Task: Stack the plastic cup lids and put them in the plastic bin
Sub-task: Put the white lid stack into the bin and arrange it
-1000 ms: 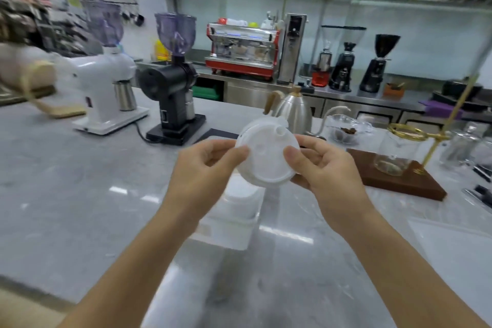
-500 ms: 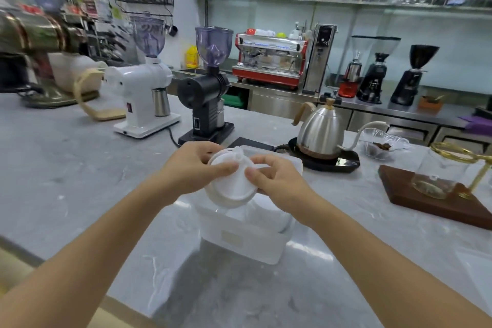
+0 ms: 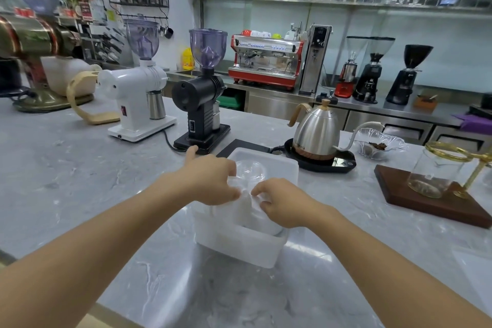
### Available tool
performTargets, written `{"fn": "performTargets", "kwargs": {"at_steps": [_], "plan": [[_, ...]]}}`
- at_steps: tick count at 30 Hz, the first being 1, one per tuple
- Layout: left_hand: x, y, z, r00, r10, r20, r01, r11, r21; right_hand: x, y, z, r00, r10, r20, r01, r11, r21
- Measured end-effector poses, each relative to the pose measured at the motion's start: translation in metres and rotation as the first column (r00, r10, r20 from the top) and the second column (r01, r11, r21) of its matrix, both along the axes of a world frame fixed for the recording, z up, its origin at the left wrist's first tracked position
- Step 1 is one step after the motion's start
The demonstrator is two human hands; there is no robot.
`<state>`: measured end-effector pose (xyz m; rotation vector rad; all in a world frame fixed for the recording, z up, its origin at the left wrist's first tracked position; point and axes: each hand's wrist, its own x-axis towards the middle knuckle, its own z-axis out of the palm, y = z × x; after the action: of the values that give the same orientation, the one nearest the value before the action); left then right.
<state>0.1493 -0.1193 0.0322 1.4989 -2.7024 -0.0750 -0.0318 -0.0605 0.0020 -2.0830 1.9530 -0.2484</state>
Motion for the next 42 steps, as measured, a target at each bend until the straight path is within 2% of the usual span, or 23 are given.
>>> {"fn": "performTargets", "kwargs": {"at_steps": [9, 15, 19, 23, 25, 27, 29, 33, 42], "plan": [[-0.013, -0.005, 0.002, 0.934, -0.050, 0.354, 0.025, 0.997, 0.076, -0.003, -0.002, -0.004, 0.999, -0.017, -0.046, 0.017, 1.000, 0.012], [-0.013, -0.005, -0.009, 0.897, -0.043, 0.440, 0.035, 0.999, 0.025, -0.003, -0.005, -0.009, 0.997, -0.030, -0.069, 0.030, 1.000, 0.006], [-0.007, -0.007, -0.012, 0.912, -0.102, 0.397, 0.129, 0.991, -0.042, -0.002, -0.006, -0.011, 0.996, -0.025, -0.087, 0.025, 1.000, -0.006], [-0.005, -0.006, -0.007, 0.951, -0.233, 0.205, 0.255, 0.963, -0.087, -0.002, -0.006, -0.012, 0.995, -0.024, -0.099, 0.022, 1.000, -0.019], [-0.006, -0.005, -0.005, 0.956, -0.288, 0.054, 0.289, 0.957, -0.015, -0.001, -0.006, -0.012, 0.994, -0.018, -0.104, 0.015, 0.999, -0.029], [-0.008, -0.001, -0.006, 0.957, -0.286, -0.047, 0.290, 0.948, 0.132, -0.001, -0.005, -0.011, 0.994, -0.012, -0.109, 0.008, 0.999, -0.036], [-0.011, 0.005, -0.010, 0.961, -0.275, -0.023, 0.275, 0.945, 0.174, 0.000, -0.005, -0.011, 0.994, -0.005, -0.112, 0.001, 0.999, -0.038], [-0.014, 0.008, -0.016, 0.969, -0.245, 0.013, 0.242, 0.963, 0.117, 0.000, -0.005, -0.011, 0.991, 0.005, -0.132, -0.010, 0.999, -0.041], [-0.030, 0.012, -0.014, 0.979, -0.167, 0.115, 0.153, 0.980, 0.125, 0.003, -0.005, -0.007, 0.980, 0.052, -0.194, -0.057, 0.998, -0.020]]}}
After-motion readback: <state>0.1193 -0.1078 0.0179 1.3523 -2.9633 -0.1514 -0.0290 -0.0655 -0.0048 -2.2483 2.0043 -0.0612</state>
